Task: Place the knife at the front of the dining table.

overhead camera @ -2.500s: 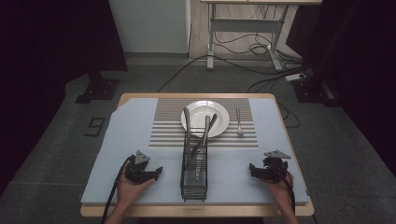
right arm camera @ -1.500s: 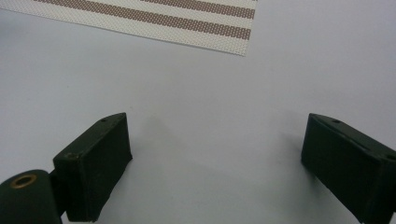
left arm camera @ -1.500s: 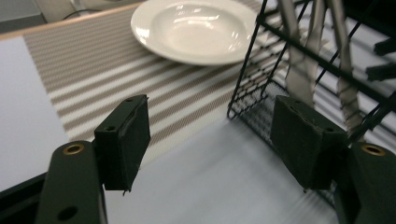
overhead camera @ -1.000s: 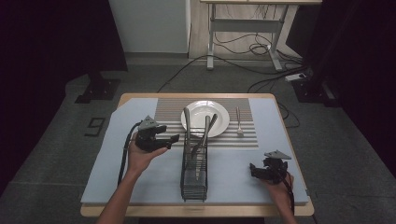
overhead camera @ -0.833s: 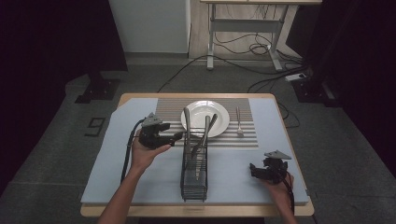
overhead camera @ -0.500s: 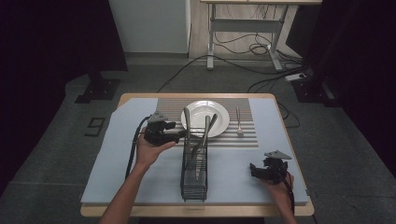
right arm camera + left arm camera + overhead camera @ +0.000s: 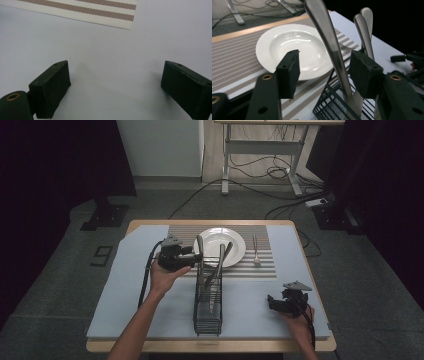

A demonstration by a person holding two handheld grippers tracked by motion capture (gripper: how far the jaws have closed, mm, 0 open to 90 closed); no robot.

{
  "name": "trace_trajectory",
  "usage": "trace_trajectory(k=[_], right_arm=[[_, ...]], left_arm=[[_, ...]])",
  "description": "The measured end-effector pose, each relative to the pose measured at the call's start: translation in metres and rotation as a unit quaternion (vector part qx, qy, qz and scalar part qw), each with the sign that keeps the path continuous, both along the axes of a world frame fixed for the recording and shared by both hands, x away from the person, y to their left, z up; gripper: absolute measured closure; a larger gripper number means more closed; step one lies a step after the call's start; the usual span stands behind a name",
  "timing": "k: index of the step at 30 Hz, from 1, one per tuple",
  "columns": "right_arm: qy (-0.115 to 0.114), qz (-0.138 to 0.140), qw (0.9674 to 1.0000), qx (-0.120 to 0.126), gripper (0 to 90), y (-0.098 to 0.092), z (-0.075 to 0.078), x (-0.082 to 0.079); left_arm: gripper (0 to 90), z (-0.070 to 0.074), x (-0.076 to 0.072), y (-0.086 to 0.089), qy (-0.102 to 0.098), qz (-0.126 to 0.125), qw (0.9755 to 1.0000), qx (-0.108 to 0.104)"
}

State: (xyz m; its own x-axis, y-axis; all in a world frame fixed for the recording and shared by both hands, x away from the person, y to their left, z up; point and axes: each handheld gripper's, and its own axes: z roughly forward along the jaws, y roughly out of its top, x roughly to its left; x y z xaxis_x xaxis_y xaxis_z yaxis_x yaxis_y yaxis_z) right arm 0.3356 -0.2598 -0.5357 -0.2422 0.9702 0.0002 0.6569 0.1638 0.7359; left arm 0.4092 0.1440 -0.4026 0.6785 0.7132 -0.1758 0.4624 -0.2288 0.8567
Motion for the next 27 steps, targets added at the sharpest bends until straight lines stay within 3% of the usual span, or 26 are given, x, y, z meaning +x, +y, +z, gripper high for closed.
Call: trace_trajectory(k=[11, 19, 22, 27], right_arm=[[0.0, 0.0, 1.0, -0.001, 8.2, 0.0, 0.0, 0.0], [0.0, 0.0, 1.0, -0.002, 8.2, 0.0, 0.0, 0.0], [-0.001, 0.0, 1.0, -0.002, 8.2, 0.0, 0.0, 0.0], [-0.001, 0.001, 1.0, -0.002, 8.3, 0.0, 0.0, 0.0]], left_arm=[[47.8, -0.001, 0.008, -0.008, 0.008, -0.011, 0.9999, -0.01], [62.0, -0.005, 0.012, -0.01, 0.012, -0.014, 0.9996, -0.023], [69.5, -0.007, 0.014, -0.008, 0.02, -0.027, 0.9983, -0.047], [73.1, -0.008, 0.014, -0.008, 0.021, -0.029, 0.9977, -0.057]])
